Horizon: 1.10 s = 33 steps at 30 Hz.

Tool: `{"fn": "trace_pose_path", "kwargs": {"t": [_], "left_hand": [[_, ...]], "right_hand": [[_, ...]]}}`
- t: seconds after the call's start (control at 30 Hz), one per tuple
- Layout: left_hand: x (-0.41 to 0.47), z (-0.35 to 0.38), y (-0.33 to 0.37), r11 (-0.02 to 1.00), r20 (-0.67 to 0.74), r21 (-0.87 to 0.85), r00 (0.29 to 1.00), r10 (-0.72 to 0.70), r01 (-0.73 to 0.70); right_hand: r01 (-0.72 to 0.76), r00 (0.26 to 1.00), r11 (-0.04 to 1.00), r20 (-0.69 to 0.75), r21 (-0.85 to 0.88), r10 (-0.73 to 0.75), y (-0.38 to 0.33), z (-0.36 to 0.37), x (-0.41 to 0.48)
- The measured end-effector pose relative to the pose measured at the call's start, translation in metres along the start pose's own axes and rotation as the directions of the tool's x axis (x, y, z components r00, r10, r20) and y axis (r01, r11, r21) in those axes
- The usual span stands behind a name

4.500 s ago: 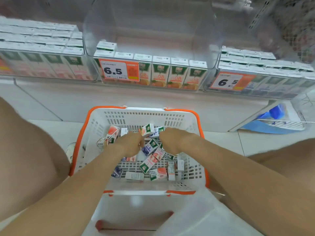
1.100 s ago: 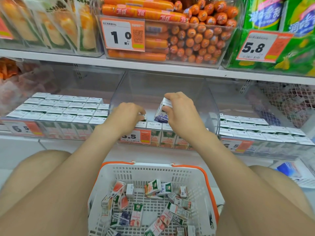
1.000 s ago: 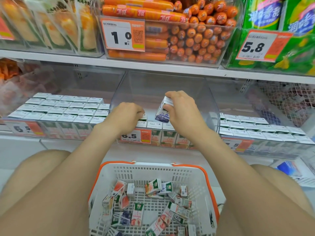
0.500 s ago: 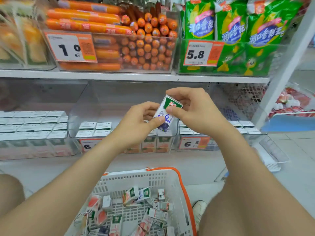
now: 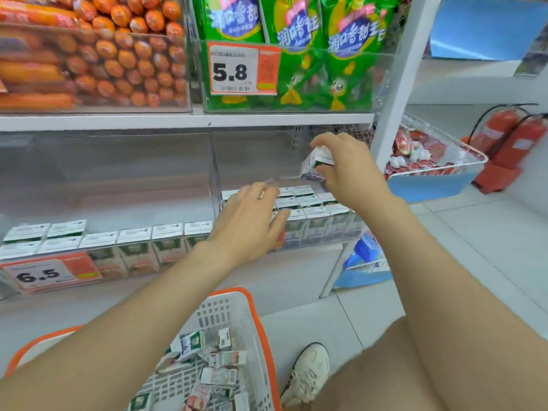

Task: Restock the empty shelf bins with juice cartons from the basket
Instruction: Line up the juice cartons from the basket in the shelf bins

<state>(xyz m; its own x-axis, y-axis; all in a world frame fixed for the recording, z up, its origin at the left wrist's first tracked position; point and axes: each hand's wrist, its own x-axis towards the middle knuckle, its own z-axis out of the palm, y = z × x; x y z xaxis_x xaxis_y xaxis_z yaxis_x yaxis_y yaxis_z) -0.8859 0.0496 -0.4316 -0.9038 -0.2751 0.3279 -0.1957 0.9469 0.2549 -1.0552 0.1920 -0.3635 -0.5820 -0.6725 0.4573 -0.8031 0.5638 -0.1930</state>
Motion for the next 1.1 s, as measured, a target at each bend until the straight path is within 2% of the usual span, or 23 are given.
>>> {"fn": "trace_pose_path", "kwargs": {"t": [0.1,0.17,0.3,0.53,0.63,0.7,0.77,0.83,0.9,0.97,1.03,1.1], "left_hand": [[-0.006,0.013,0.000,0.972,0.076,0.229,0.997,0.033,-0.050],[-0.009,0.020,0.000,0.951,0.082,0.301,0.995,0.052,-0.074],[-0.012,0.028,-0.002,0.939,0.032,0.332,0.996,0.086,-0.092],[-0.016,0.028,-0.007,0.939,0.057,0.319,0.991,0.118,-0.130],[-0.019,0.027,-0.011,0.969,0.021,0.203,0.990,0.139,-0.140],[-0.025,0.023,-0.014,0.985,-0.068,0.073,0.984,0.164,-0.159],[-0.036,0.016,-0.018,0.986,-0.240,0.015,0.957,0.165,-0.166],[-0.055,0.009,-0.024,0.988,-0.397,0.033,0.906,0.149,-0.148],[-0.081,0.003,-0.033,0.992,-0.439,0.013,0.890,0.119,-0.126],[-0.111,0.000,-0.043,0.995,-0.355,-0.091,0.935,0.011,-0.046],[-0.139,0.001,-0.056,0.979,-0.120,-0.139,0.979,-0.164,0.147],[-0.168,0.016,-0.078,0.960,0.154,-0.082,0.955,-0.254,0.268]], "right_hand": [[0.006,0.998,0.987,0.062,-0.161,0.005,0.026,0.015,0.004],[0.022,0.993,0.977,0.119,-0.210,0.003,0.037,0.026,0.004],[0.045,0.962,0.983,0.275,-0.177,0.006,0.042,0.043,0.007],[-0.093,0.886,0.994,0.450,-0.064,0.112,0.041,0.054,0.012],[-0.138,0.892,0.988,0.424,-0.066,0.153,0.034,0.056,0.010],[-0.114,0.933,0.990,0.334,-0.083,0.135,0.019,0.055,0.007],[-0.069,0.977,0.997,0.202,-0.021,0.071,-0.012,0.049,-0.002],[0.005,0.998,0.996,0.068,0.092,-0.011,-0.055,0.038,-0.022],[0.102,0.993,0.981,0.041,0.168,-0.110,-0.101,0.031,-0.049],[0.162,0.967,0.971,0.169,0.177,-0.192,-0.144,0.033,-0.077],[0.227,0.890,0.961,0.366,0.158,-0.270,-0.177,0.044,-0.101],[0.292,0.769,0.948,0.558,0.127,-0.312,-0.199,0.062,-0.120]]}}
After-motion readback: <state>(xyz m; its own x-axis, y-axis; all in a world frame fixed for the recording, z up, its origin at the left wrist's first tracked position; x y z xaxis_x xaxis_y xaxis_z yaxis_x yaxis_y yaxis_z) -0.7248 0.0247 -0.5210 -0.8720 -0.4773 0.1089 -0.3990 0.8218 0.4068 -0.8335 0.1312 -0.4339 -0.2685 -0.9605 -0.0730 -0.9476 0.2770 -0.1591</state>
